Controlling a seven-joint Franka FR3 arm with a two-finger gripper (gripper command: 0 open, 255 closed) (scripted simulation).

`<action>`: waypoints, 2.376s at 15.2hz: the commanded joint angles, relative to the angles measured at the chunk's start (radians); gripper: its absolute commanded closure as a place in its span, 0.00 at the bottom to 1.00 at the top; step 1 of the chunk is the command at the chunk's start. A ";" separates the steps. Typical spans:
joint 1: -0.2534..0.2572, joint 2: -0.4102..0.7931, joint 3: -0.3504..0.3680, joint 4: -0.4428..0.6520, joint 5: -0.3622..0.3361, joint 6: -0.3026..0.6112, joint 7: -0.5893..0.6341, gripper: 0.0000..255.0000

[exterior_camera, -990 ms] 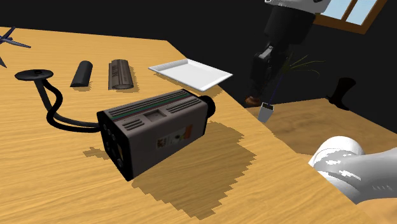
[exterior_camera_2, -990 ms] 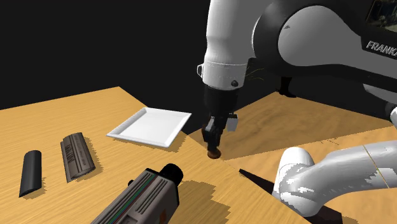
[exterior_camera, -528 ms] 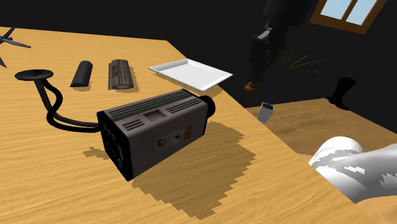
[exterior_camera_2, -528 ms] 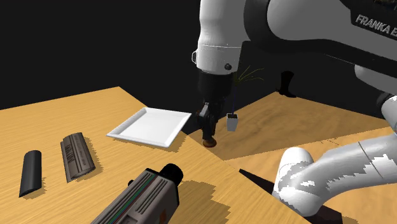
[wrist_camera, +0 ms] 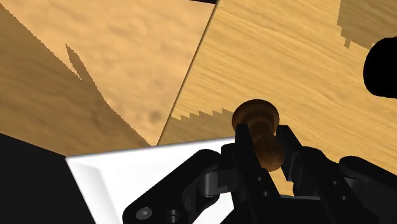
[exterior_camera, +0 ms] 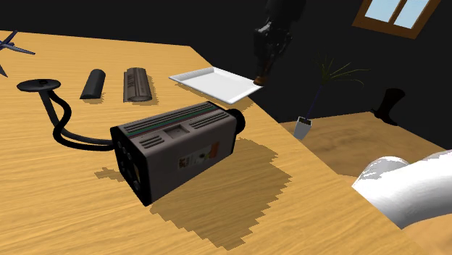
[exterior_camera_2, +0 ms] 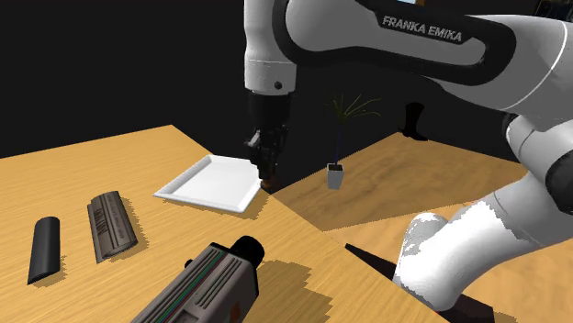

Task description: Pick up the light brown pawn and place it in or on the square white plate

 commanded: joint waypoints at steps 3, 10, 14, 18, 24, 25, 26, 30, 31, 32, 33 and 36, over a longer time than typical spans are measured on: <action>-0.027 0.141 -0.008 0.113 -0.037 0.023 -0.027 1.00; -0.061 0.400 -0.011 0.360 -0.103 0.026 -0.057 1.00; -0.068 0.569 -0.010 0.552 -0.148 -0.004 -0.066 1.00; -0.070 0.604 -0.012 0.553 -0.157 0.029 -0.073 1.00; -0.075 0.565 -0.016 0.420 -0.146 0.124 -0.082 1.00; -0.076 0.559 -0.017 0.400 -0.145 0.139 -0.084 1.00; -0.076 0.554 -0.017 0.380 -0.143 0.153 -0.085 1.00; -0.077 0.537 -0.019 0.301 -0.138 0.216 -0.090 1.00; -0.077 0.537 -0.019 0.301 -0.138 0.216 -0.090 1.00; -0.077 0.537 -0.019 0.301 -0.138 0.216 -0.090 1.00; -0.077 0.537 -0.019 0.301 -0.138 0.216 -0.090 1.00; -0.077 0.537 -0.019 0.301 -0.138 0.216 -0.090 1.00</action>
